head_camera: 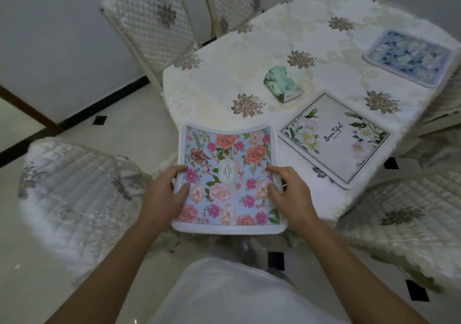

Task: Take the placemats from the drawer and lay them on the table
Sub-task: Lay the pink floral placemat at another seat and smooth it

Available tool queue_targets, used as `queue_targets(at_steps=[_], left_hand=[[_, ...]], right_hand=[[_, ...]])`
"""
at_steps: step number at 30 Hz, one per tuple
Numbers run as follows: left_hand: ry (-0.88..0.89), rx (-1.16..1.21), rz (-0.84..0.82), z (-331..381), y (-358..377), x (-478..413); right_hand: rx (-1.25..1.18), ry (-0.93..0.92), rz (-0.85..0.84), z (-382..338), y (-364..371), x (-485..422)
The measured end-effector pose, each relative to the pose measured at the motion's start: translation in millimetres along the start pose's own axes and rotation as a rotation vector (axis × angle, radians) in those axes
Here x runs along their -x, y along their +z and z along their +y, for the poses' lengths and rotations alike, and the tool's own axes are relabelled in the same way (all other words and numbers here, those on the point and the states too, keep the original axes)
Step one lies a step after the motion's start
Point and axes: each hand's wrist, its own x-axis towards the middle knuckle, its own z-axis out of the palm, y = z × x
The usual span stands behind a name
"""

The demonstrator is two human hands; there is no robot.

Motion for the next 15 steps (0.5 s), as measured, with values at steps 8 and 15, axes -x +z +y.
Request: queue_targets(at_steps=[8,15], left_hand=[[-0.082,0.055,0.328,-31,-74,76],[-0.123,0.027,0.664,-78,-176,163]], right_hand=[[0.001,-0.221,-0.085,-77,43,14],[-0.069,-0.462,-0.166,-195,125,34]])
